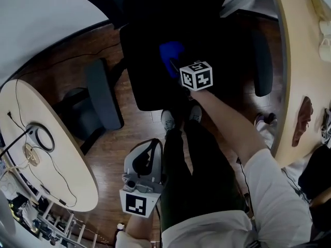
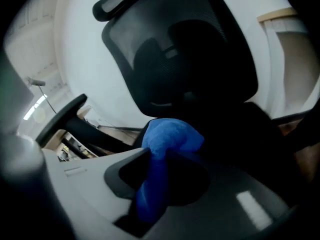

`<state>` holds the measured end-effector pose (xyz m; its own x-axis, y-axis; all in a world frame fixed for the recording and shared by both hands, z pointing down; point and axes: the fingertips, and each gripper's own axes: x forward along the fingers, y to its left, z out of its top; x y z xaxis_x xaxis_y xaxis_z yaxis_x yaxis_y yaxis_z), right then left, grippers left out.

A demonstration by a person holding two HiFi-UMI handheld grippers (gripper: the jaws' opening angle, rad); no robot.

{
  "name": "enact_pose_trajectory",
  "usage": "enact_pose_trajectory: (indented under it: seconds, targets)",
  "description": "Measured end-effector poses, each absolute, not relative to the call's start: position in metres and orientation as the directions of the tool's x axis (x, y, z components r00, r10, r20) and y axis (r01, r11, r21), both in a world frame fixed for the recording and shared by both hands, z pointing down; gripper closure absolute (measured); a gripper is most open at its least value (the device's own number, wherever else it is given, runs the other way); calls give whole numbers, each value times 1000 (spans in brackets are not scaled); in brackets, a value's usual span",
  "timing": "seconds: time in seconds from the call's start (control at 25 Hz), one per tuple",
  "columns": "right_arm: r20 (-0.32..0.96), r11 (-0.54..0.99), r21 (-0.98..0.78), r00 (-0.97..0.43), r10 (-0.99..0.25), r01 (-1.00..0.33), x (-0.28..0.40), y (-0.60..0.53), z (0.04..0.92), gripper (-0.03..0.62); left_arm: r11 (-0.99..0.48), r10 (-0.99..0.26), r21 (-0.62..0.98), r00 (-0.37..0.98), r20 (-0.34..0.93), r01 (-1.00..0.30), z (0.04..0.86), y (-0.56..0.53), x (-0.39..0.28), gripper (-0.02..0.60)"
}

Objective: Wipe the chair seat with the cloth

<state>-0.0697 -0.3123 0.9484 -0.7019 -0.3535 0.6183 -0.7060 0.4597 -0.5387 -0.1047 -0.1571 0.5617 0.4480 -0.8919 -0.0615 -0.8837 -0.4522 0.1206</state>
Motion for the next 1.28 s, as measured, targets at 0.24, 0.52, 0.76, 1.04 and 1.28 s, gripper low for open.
enact_pose_trajectory:
  seconds: [0.24,0.52,0.76,1.04,1.28]
  targets:
    - [623,481,-616,-760,-187,-623,-214,-213,985,503,-407,-913,129,404,-52,-904,565,-147,-122,566]
    - [671,518,-523,-702,-238,-677,-171,-229,1013,503,-390,-921,132,389,-40,-911,576,-133,-134,566]
    - [765,474,-353,-541,-350,-807,0,-265,1037,503,-427,-904,145,421,-73,-892,564,-144,-115,566]
    - [807,334,-245,-382,-451,-910,159,-295,1029,503,-485,-874,146,480,-68,-862,570,-150,-82,566]
    - [728,412,-339,-513,-455,-846,90,-284,999,503,-496,-868,150,490,-79,-855,567,-152,-71,566]
